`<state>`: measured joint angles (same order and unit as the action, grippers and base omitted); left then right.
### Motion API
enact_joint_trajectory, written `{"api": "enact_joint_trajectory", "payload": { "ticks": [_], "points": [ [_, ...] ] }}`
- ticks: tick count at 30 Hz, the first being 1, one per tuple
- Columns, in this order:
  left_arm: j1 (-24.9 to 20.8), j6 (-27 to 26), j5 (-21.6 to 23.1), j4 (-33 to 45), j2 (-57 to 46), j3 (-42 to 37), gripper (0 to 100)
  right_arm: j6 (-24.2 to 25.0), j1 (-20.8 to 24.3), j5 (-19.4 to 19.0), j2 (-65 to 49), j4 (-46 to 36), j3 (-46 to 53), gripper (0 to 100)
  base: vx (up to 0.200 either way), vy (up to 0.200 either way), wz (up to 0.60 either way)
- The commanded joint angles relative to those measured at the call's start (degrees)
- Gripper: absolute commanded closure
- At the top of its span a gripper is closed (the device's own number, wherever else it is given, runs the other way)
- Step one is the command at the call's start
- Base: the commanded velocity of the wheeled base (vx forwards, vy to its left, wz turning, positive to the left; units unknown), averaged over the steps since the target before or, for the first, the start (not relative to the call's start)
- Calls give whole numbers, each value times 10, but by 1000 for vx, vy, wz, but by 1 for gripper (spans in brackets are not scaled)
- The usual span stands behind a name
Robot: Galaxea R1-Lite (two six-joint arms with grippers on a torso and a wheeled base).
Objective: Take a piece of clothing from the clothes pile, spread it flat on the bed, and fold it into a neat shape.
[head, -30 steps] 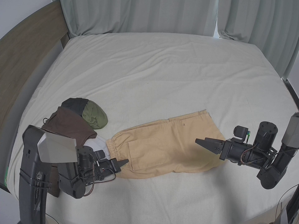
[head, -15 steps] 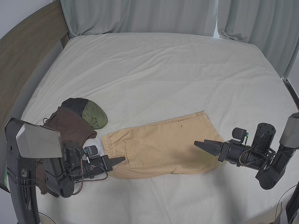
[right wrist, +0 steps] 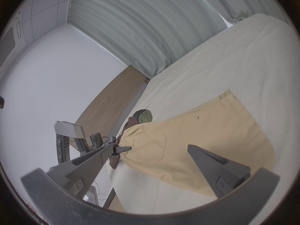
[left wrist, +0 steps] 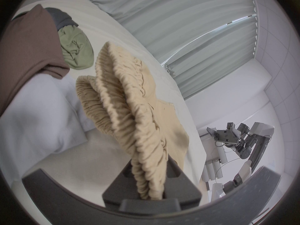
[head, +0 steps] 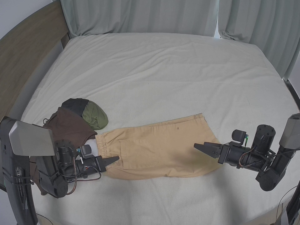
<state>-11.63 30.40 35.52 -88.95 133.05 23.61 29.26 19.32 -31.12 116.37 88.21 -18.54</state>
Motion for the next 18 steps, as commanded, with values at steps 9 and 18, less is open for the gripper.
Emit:
{"api": "enact_joint_trajectory", "payload": {
  "ticks": [9,18],
  "points": [
    [51,-14,53,-2,-44,-47,100,1,11,1,3,-1,3,0,0,0,0],
    [91,-23,67,-2,-68,-65,100,1,17,10,10,0,7,0,0,0,0]
  ]
}}
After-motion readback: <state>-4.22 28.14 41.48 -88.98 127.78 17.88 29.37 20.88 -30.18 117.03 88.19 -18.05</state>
